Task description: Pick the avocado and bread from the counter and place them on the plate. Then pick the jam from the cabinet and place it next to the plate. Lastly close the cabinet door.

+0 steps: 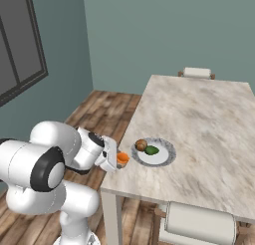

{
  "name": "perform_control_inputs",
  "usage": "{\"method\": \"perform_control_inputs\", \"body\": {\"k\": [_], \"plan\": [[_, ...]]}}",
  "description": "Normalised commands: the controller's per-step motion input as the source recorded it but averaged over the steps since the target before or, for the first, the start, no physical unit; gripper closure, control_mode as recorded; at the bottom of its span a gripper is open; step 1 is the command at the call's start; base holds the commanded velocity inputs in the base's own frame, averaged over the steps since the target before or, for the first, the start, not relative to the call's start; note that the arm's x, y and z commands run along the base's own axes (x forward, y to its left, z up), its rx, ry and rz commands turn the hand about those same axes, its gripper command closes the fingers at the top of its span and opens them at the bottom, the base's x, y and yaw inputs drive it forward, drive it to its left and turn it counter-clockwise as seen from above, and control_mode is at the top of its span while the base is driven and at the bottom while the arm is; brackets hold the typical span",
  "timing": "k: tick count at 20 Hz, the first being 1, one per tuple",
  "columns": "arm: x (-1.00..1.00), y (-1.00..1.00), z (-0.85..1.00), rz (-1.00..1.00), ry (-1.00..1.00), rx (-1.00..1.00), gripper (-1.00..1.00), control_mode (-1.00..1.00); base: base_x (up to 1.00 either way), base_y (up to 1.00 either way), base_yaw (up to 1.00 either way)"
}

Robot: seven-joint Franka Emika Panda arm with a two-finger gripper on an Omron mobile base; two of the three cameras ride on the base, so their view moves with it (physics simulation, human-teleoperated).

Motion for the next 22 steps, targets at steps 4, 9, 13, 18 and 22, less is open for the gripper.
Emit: {"method": "perform_control_inputs", "body": {"k": [4,9,13,18,22], "plan": [[-0.05,0.0,0.0,0.01,-0.03,0.0,-1.0,-1.0,0.0,0.0,0.0],[-0.22,-0.02,0.0,0.03,0.0,0.0,-1.0,-1.0,0.0,0.0,0.0],[-0.33,-0.1,-0.04,0.16,0.0,0.0,-1.0,-1.0,0.0,0.0,0.0],[-0.26,-0.13,-0.2,0.25,0.0,0.03,-1.0,-1.0,0.0,0.0,0.0],[-0.42,-0.03,-0.1,0.28,0.0,0.04,-1.0,-1.0,0.0,0.0,0.0]]}}
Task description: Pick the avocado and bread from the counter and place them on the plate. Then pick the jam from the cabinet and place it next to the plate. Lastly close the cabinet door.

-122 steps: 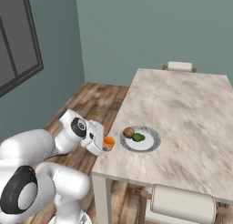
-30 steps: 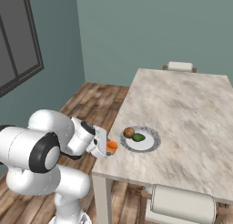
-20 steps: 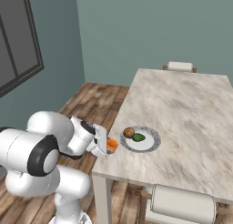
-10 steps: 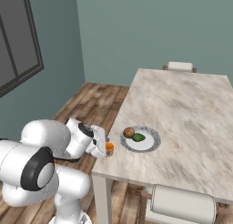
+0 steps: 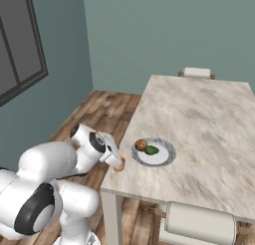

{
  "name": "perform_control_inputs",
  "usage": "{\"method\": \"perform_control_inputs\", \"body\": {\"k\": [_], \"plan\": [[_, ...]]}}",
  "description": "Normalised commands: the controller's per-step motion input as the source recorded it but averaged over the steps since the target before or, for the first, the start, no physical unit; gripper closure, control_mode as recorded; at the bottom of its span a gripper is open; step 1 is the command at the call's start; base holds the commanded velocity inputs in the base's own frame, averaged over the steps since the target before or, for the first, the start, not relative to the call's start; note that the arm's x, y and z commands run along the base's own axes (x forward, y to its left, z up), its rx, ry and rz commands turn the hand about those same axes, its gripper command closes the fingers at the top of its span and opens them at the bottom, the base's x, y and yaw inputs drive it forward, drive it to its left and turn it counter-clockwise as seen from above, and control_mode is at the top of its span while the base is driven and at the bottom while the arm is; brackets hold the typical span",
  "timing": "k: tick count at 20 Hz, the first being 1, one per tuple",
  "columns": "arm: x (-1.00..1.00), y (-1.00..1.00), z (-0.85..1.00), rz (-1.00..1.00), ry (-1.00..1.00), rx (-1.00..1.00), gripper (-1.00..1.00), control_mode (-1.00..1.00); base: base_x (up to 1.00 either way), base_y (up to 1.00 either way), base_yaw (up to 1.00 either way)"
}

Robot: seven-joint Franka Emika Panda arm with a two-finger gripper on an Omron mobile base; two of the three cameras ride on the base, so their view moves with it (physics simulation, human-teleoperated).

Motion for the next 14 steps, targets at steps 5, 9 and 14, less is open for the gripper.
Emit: {"method": "perform_control_inputs", "body": {"k": [5,9,14], "plan": [[-0.89,0.0,0.0,0.3,0.0,0.07,-1.0,-1.0,0.0,0.0,0.0],[-0.9,0.01,0.0,0.33,-0.02,0.05,-1.0,-1.0,0.0,0.0,0.0],[-0.93,0.05,0.0,0.33,-0.05,0.03,-1.0,-1.0,0.0,0.0,0.0]]}}
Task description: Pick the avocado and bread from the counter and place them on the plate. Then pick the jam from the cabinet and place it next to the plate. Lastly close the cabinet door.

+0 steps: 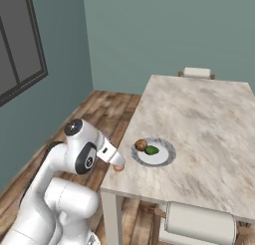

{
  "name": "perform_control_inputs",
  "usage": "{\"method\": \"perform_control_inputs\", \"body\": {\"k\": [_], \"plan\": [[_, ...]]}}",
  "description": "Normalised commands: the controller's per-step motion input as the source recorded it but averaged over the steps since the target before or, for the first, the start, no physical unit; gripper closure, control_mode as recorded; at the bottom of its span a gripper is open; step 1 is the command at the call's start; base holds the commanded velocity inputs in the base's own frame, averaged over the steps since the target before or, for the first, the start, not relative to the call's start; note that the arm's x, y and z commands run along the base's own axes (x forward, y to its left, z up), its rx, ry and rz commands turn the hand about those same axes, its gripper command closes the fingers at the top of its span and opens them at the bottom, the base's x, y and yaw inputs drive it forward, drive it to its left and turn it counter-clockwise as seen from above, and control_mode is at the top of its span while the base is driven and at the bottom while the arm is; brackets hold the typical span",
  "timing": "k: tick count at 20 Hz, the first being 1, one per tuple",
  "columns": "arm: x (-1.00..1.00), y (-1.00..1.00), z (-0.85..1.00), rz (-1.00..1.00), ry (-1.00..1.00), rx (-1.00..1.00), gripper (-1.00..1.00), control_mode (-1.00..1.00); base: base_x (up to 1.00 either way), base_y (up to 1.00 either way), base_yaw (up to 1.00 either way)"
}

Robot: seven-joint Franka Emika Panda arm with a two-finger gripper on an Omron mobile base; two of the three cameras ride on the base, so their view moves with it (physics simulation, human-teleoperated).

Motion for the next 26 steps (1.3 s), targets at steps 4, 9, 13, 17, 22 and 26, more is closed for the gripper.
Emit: {"method": "perform_control_inputs", "body": {"k": [4,9,13,17,22,26], "plan": [[-0.91,0.12,0.0,0.3,-0.14,0.03,-1.0,-1.0,0.0,0.0,0.0],[-0.86,0.19,0.23,0.21,-0.22,0.01,-1.0,-1.0,0.0,0.0,0.0],[-0.87,0.27,0.18,0.13,-0.22,0.01,-1.0,-1.0,0.0,0.0,0.0],[-0.85,0.36,0.04,0.1,-0.23,0.0,-1.0,-1.0,0.0,0.0,0.0],[-0.83,0.37,0.05,0.05,-0.22,0.0,-1.0,-1.0,0.0,0.0,0.0],[-0.48,0.34,0.06,0.0,-0.11,0.0,-1.0,-1.0,0.0,0.0,0.0]]}}
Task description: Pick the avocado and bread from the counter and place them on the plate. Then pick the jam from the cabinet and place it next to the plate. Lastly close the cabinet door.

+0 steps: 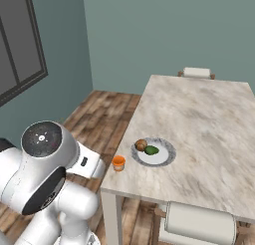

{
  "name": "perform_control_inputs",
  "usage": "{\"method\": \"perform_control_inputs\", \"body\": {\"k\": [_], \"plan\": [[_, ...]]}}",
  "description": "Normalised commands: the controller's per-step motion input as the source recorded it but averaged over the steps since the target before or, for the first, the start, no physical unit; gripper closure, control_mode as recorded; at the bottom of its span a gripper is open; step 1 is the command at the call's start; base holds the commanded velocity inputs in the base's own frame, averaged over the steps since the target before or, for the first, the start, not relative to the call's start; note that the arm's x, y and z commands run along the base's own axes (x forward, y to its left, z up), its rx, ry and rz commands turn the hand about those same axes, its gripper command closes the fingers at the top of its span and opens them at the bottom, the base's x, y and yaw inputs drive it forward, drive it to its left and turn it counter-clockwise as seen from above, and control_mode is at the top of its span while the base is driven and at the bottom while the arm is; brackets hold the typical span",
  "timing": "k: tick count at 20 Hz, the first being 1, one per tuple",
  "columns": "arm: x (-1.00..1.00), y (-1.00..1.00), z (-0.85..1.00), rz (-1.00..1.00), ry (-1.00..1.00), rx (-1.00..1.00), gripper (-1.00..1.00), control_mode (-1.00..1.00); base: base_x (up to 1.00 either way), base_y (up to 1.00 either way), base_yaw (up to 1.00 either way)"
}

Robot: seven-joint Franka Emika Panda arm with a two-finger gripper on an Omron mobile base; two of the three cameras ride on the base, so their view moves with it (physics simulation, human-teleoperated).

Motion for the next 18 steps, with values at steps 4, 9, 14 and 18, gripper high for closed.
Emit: {"method": "perform_control_inputs", "body": {"k": [4,9,14,18], "plan": [[-0.03,0.41,0.0,0.0,0.0,-0.01,-1.0,-1.0,0.0,0.0,0.0],[0.0,0.41,0.0,0.0,0.03,-0.01,-1.0,-1.0,0.0,0.0,0.0],[0.0,0.07,0.0,0.0,0.01,0.0,-1.0,-1.0,0.0,0.0,0.0],[0.0,0.0,0.0,0.0,0.0,0.0,-1.0,-1.0,0.0,0.0,0.0]]}}
